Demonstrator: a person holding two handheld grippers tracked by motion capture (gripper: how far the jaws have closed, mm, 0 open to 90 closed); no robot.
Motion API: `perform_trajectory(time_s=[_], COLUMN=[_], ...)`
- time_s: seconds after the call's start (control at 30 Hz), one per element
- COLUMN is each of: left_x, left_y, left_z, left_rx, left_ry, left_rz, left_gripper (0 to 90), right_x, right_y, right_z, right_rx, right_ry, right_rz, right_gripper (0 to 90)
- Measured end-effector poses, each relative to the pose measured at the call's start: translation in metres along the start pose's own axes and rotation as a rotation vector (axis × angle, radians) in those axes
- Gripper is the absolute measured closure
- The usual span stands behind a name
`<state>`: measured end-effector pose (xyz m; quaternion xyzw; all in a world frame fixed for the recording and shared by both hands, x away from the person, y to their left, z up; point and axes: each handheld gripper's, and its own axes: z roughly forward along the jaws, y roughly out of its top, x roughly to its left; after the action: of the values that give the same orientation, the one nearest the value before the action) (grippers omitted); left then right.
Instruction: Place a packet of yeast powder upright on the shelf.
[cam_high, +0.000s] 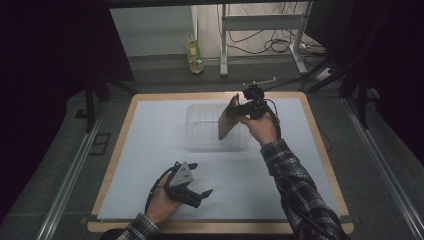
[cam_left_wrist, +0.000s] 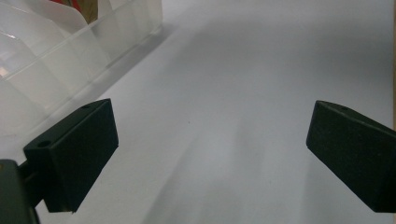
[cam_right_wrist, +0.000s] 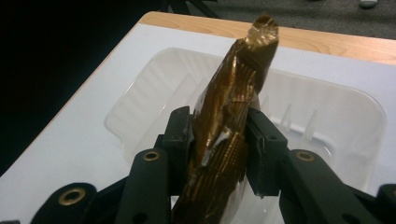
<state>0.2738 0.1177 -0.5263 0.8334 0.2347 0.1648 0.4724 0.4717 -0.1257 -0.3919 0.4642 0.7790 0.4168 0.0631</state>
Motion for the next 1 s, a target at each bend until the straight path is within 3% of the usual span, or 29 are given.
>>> perform_trajectory(time_s=[0.47, 0.73, 0.83, 1.0], left_x=[0.000, -0.001, -0.001, -0.001], left_y=[0.000, 0.000, 0.000, 0.000], left_z=[-0.001, 0.000, 0.000, 0.000], left_rx=[0.000, -0.002, -0.001, -0.001], left_ry=[-0.002, -0.003, -0.004, -0.003], left_rz=[0.002, 0.001, 0.002, 0.000], left_gripper=[2.0, 2.1, 2.1, 2.2], right_x=[-0.001, -0.001, 0.001, 0.001], right_y=[-0.002, -0.003, -0.003, -0.003], right_z=[0.035, 0.044, 0.044, 0.043], right_rx=[-0.018, -0.048, -0.045, -0.031], right_ry=[-0.008, -0.013, -0.022, -0.026], right_rz=[0.029, 0.034, 0.013, -0.010], right_gripper=[65.3, 64.6, 62.2, 49.2])
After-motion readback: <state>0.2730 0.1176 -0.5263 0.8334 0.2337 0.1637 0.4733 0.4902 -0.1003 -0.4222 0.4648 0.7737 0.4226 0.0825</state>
